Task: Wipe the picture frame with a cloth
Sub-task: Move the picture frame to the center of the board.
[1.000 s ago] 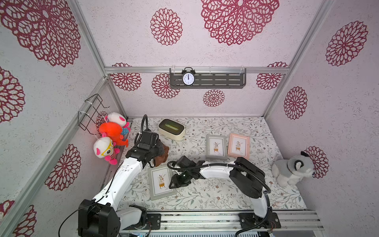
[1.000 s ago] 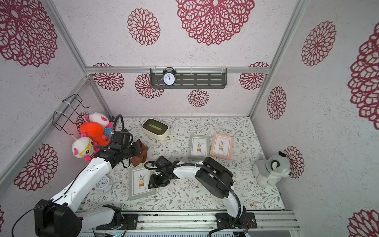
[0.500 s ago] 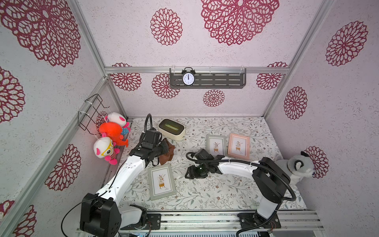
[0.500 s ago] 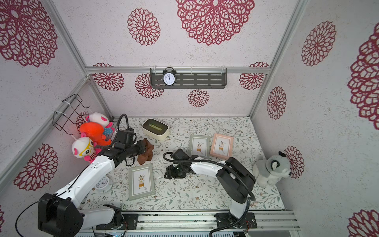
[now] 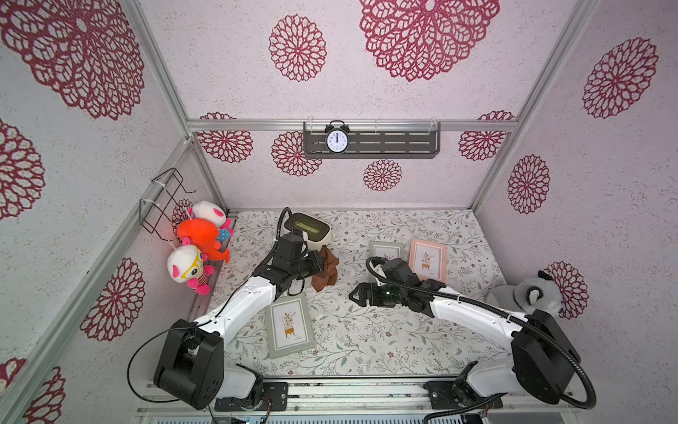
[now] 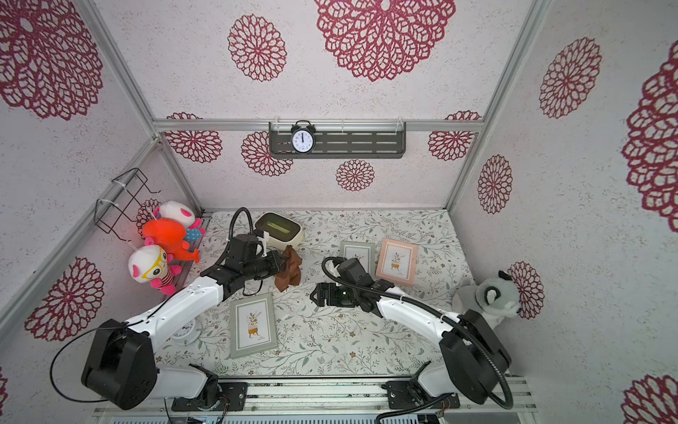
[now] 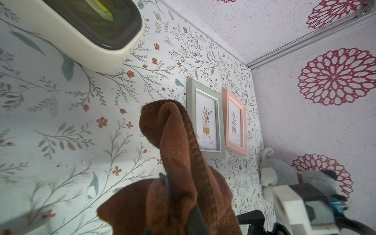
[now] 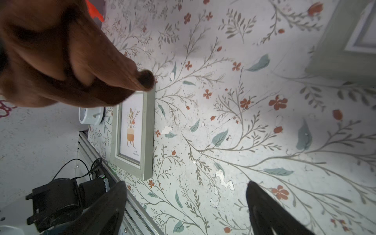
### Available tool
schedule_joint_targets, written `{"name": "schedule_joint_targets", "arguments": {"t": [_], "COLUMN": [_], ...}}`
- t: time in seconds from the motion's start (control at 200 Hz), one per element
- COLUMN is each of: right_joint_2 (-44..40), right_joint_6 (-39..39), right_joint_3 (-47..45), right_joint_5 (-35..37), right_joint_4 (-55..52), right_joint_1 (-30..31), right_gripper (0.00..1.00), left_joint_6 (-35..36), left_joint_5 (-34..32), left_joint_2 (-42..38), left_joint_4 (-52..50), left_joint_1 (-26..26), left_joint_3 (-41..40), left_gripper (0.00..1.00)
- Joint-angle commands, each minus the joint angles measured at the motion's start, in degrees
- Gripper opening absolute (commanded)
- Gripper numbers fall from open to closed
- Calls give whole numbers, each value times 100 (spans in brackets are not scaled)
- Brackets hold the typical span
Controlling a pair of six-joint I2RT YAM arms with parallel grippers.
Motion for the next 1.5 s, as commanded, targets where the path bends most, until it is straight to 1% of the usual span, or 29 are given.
{"name": "schedule_joint_targets", "arguments": {"t": [0.0, 0.19, 0.315, 0.47, 0.52, 0.625, 0.736, 0.881, 1.096, 1.166, 1.236, 1.271, 1.316, 1.361, 1.436, 1.496], "right_joint_2": [-305, -570, -570, -515, -463, -358, -173, 167, 689, 717, 710, 709, 700, 700, 674, 663], "right_joint_6": [-74, 27, 108, 261, 303, 338, 347, 445, 447, 432, 316, 266, 194, 103, -77, -236], "right_joint_3": [-105, -390, -533, -663, -667, -663, -608, -468, -191, -129, -9, 57, 118, 186, 293, 380], "right_joint_5": [143, 299, 401, 376, 355, 244, 188, 246, 478, 544, 666, 696, 698, 697, 727, 744], "right_joint_4": [-71, -247, -307, 27, 109, 329, 562, 870, 1089, 992, 730, 595, 439, 273, 1, -212], "right_joint_1": [-157, -360, -447, -456, -457, -439, -357, -182, 65, 63, 55, 30, -25, -95, -240, -403], "right_gripper": [95, 98, 98, 99, 99, 99, 99, 99, 99, 99, 99, 99, 99, 99, 99, 99], "left_joint_6": [-444, -534, -424, -384, -401, -458, -537, -700, -872, -827, -670, -601, -586, -619, -630, -663], "left_joint_5": [473, 697, 646, 391, 303, 195, 136, 166, 220, 162, 7, -44, -51, -44, -18, -12], "left_joint_2": [343, 998, 1298, 1356, 1343, 1355, 1345, 1289, 1705, 1834, 2048, 2167, 2276, 2367, 2458, 2473], "left_joint_4": [1010, 1171, 746, 316, 267, 228, 291, 540, 753, 613, 119, -135, -217, -231, -243, -198], "left_joint_1": [-276, -791, -1061, -1136, -1141, -1132, -1111, -984, -965, -990, -1024, -1026, -1009, -992, -974, -956], "left_joint_3": [-152, -12, 159, 132, 92, 31, -39, -200, -112, 78, 406, 549, 623, 658, 692, 697], "left_gripper": [0, 0, 0, 20, 31, 43, 52, 54, 52, 49, 40, 30, 17, 9, 0, 0]}}
